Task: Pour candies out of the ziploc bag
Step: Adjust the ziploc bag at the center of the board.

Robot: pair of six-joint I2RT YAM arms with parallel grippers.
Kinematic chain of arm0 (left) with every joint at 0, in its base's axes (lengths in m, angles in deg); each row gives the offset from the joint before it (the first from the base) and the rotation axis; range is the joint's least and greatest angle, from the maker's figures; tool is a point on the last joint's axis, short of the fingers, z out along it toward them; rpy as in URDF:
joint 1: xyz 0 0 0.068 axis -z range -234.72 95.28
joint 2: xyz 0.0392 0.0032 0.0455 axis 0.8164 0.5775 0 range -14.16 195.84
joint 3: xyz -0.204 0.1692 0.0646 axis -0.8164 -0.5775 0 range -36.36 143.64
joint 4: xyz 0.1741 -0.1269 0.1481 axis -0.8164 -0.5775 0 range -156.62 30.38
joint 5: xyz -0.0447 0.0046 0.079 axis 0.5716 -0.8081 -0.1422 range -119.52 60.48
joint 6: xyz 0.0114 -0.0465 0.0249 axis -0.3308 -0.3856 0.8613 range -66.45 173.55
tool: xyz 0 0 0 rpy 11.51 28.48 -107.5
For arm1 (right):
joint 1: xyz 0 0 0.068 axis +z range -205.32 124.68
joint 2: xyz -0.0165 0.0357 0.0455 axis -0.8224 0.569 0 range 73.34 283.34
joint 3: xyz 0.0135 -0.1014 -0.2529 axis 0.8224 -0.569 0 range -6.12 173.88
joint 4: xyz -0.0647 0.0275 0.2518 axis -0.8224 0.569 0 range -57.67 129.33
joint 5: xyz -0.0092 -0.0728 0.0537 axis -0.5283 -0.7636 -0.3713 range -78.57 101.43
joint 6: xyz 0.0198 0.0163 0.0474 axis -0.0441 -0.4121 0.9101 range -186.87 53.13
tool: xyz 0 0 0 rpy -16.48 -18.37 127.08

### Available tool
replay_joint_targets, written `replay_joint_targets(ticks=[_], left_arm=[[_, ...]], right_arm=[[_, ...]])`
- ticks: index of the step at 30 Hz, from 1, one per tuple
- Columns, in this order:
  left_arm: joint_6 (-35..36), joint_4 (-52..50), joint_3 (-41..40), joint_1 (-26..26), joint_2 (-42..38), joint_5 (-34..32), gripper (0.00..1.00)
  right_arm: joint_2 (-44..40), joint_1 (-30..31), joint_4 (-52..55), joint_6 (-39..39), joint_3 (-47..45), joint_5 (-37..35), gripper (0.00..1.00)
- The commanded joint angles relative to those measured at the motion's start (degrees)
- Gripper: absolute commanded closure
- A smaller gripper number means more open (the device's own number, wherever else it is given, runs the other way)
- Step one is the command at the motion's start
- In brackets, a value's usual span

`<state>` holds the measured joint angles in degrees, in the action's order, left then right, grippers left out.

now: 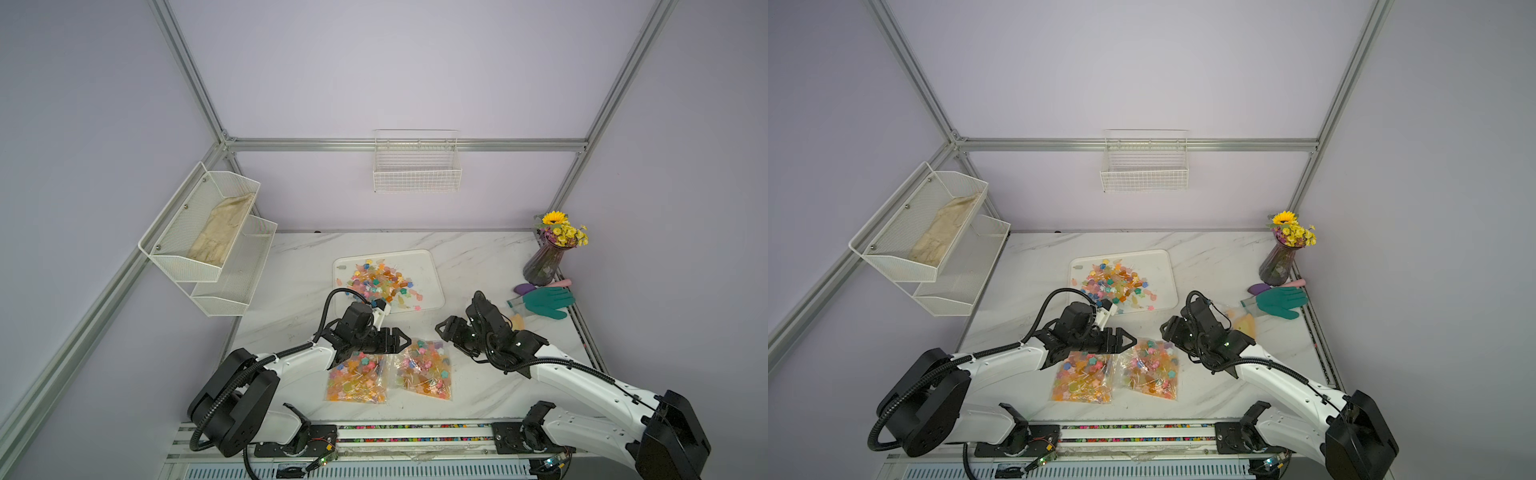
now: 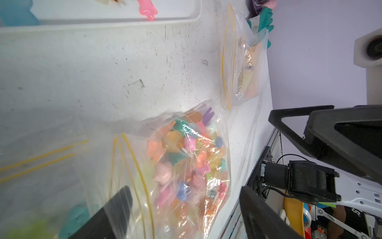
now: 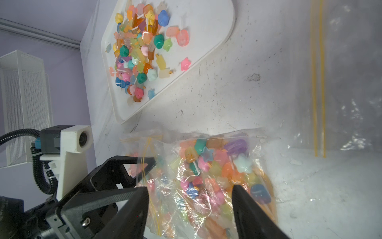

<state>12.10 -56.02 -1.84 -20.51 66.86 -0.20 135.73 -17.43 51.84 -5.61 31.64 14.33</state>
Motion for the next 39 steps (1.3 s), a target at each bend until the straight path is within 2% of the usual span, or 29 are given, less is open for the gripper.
replay_joint_targets(ticks=[1,8,14,39], left_arm=[[-1.04,2.83,5.41,0.19,2.52,1.29,0.19],[-1.7,1.68,7.11,0.15,5.24,-0.45,0.21],[-1.94,0.16,8.03,-0.16,5.38,-4.35,0.29],[-2.25,-1.18,10.86,-1.79,9.07,-4.97,0.86]], right_arm=[[-0.94,-0.46,-0.79,0.73,-0.75,-0.26,0.33],[-1.8,-0.89,-0.7,0.53,-1.48,-0.37,0.33],[-1.44,-1.28,-0.79,-0.03,-1.72,-0.16,0.33],[0.79,-2.07,-1.68,-1.22,-1.51,0.19,0.34]])
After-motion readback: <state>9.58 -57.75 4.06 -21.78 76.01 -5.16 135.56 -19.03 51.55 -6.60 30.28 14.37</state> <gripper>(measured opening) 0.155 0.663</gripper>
